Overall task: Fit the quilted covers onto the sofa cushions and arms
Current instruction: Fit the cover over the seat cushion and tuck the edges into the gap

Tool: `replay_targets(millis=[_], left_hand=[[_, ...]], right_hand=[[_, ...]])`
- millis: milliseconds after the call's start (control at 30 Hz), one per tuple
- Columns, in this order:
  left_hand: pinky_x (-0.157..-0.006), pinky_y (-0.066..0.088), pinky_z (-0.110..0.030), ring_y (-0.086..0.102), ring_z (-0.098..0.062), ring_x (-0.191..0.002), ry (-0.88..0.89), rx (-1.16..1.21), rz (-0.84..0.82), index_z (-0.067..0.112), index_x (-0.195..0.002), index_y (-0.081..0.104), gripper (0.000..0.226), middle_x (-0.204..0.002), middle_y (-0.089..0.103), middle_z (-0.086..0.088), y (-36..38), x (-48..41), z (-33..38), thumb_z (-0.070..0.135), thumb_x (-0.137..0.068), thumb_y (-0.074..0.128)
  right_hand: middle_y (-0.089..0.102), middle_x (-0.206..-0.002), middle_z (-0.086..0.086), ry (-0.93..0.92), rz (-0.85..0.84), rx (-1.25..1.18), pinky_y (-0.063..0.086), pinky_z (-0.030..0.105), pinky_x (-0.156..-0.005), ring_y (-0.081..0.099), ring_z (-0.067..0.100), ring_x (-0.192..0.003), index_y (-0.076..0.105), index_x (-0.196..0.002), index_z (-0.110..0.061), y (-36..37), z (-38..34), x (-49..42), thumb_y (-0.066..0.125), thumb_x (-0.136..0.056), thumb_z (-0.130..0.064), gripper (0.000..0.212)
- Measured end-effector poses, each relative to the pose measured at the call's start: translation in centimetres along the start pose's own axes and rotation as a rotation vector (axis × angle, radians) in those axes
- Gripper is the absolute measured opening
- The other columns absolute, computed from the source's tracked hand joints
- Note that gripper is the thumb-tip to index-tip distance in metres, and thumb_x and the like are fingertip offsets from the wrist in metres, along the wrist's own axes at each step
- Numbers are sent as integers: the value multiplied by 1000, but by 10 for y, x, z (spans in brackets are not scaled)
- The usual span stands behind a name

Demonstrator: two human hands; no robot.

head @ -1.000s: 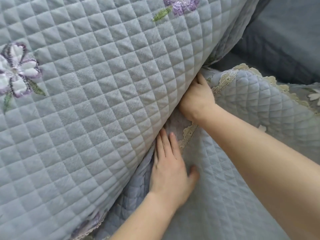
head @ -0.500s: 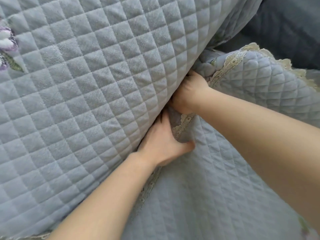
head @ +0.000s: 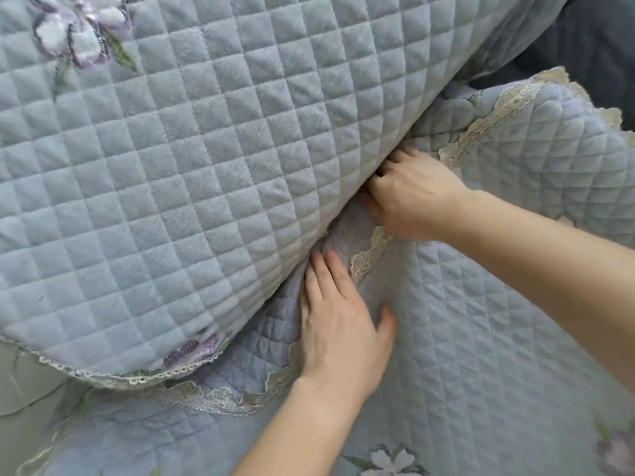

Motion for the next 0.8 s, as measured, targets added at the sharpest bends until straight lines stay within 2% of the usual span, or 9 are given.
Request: replay_targets(millis=[100,200,300,400,567,667,733,800], left_hand=[[-120,2,-36,-3,-27,-146,-27,-19,-71,-4,-148,-9,109,-157,-5,-21,9,5,0,65,-78,39],[-119,8,-32,12,-26,-143,-14,0,-97,-4,-148,9,123,-154,17,-18,7,-11,-8,71,-58,48],[-115,15,-27,21,-18,-137,-19,101,-126,10,-144,22,120,-148,32,-6,6,-31,-26,77,-51,54],[-114,15,-26,17,-13,-138,-38,141,-110,18,-143,22,116,-148,31,0,6,-33,-32,81,-51,56],[-118,7,-29,6,-8,-143,28,233,-43,21,-150,13,108,-156,18,6,6,-26,-34,77,-66,51],[-118,9,-36,9,-16,-144,17,185,24,20,-153,6,92,-159,10,3,4,-2,-46,72,-82,35],[-113,19,-36,23,-25,-141,-116,194,-1,18,-152,12,92,-157,21,-6,8,18,-70,74,-81,28],[-108,28,-30,36,-26,-136,-193,304,-68,18,-148,30,86,-150,38,-9,11,27,-97,73,-82,25]], right_hand=[[65,-119,5,-94,-4,-69,20,36,-113,51,27,-120,61,-123,-15,5,-26,4,28,-98,-37,47],[61,-127,3,-45,-73,-164,16,36,-111,44,27,-127,55,-130,-19,19,-27,-17,28,-98,-39,46],[46,-144,1,7,-132,-156,20,38,-114,32,25,-137,45,-138,-26,32,-25,-36,26,-97,-44,49],[31,-153,1,13,-223,-126,17,42,-117,21,25,-143,32,-146,-28,41,-28,-44,23,-95,-46,55],[39,-148,3,126,-176,-172,20,38,-114,27,24,-139,40,-140,-24,32,-23,-41,30,-94,-41,50],[42,-146,6,136,-64,-176,17,37,-116,28,24,-139,42,-139,-19,21,-28,-34,30,-95,-34,49],[41,-147,4,119,-57,-171,9,39,-118,24,23,-142,38,-143,-20,20,-34,-26,30,-96,-31,49],[47,-143,4,101,-73,-156,5,41,-118,25,25,-140,44,-141,-21,20,-44,-15,33,-96,-32,48]])
Point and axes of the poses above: each hand's wrist, its own x-axis away from the middle knuckle, its own y-axis out of the palm, z = x × y, the point moved 10 cm from there along -x, towards the middle knuckle
